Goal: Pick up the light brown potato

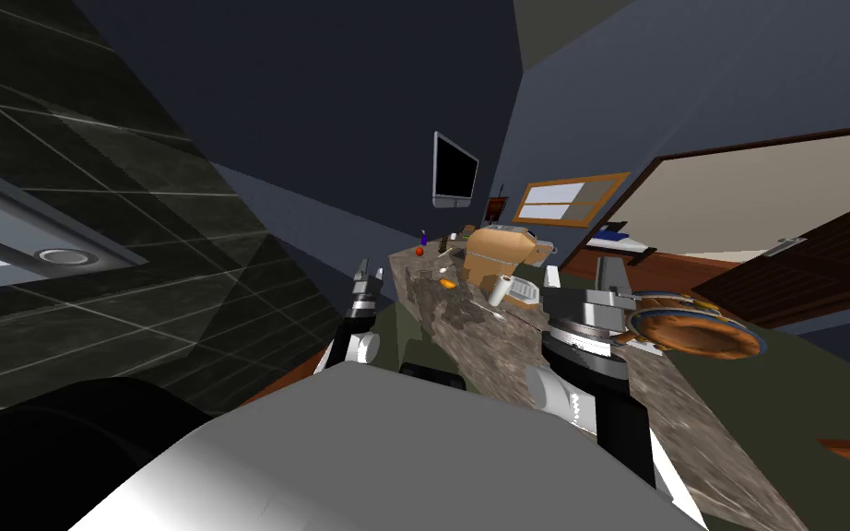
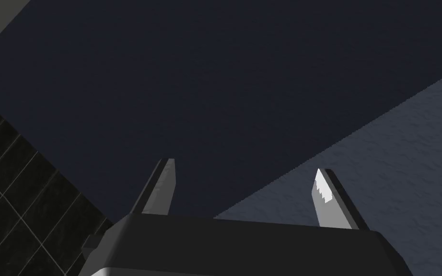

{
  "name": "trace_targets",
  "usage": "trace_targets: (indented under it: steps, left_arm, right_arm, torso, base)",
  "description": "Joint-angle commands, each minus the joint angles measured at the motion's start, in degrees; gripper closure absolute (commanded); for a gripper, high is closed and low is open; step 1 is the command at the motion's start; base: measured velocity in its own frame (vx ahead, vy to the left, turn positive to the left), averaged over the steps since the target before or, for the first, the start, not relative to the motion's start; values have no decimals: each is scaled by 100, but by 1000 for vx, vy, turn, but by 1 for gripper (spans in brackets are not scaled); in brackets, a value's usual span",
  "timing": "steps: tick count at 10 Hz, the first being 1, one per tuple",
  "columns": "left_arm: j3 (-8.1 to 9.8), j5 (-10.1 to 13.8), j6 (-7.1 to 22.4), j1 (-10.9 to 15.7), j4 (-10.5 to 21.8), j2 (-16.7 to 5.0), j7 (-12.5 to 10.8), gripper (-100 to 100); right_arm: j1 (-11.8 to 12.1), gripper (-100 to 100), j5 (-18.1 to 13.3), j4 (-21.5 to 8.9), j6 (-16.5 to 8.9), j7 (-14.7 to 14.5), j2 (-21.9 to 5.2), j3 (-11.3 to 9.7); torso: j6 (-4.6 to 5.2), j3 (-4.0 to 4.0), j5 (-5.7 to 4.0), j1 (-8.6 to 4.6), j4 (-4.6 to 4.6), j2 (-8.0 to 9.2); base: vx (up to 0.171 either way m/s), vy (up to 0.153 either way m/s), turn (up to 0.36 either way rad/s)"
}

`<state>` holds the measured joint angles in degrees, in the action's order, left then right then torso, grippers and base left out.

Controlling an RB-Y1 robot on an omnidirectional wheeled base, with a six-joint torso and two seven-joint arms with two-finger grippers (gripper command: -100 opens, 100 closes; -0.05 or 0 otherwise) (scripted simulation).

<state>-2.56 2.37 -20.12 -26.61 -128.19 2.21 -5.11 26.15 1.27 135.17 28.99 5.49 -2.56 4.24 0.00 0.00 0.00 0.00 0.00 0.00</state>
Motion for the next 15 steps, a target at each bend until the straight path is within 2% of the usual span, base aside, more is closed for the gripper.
trace_targets:
  steps: [1,6,7,9,10,11,12,13,14,15]
  left_arm:
    - [-10,-6,99,46,23,-201,-35,-100]
    - [-93,-51,835,397,140,-845,-318,-100]
    - [-93,-51,907,397,140,-845,-318,-100]
    - [-143,-79,1290,604,191,-1015,-490,-100]
    - [-143,-79,1404,604,191,-1015,-490,-100]
    - [-171,-93,1628,716,217,-1083,-584,-100]
    - [-171,-93,1679,716,217,-1083,-584,-100]
    - [-199,-109,1904,832,244,-1140,-682,-100]
    - [-199,-109,1967,832,244,-1140,-682,-100]
    - [-228,-125,2172,952,273,-1186,-781,-100]
  right_arm:
    - [0,0,0,0,0,0,0,0]
    - [0,0,0,0,0,0,0,0]
    - [0,0,0,0,0,0,-1,0]
    - [0,0,0,0,0,0,0,0]
    - [0,0,0,0,0,0,-1,0]
    - [1,0,0,0,0,0,0,1]
    - [0,0,0,0,0,0,0,0]
    - [0,0,0,0,0,0,0,0]
    - [0,0,0,0,0,0,0,0]
    - [0,0,0,0,0,0,0,1]
  torso:
    - [0,0,0,0,0,0]
    - [2,-1,4,17,0,-2]
    - [2,-1,4,19,0,-2]
    - [2,-2,3,12,-1,-4]
    - [2,-2,3,15,-1,-4]
    - [-2,-2,4,15,-1,-3]
    - [1,-2,3,13,-1,-3]
    - [-1,-2,3,11,-1,-3]
    - [1,-2,2,11,-1,-3]
    - [-2,-1,3,11,-1,-2]
  base:
    - [0,8,-51]
    - [2,34,-123]
    - [2,37,-64]
    - [5,34,-181]
    - [3,40,-50]
    - [2,33,-104]
    - [2,29,-77]
    - [2,28,-171]
    - [-1,29,-76]
    - [-3,36,-139]
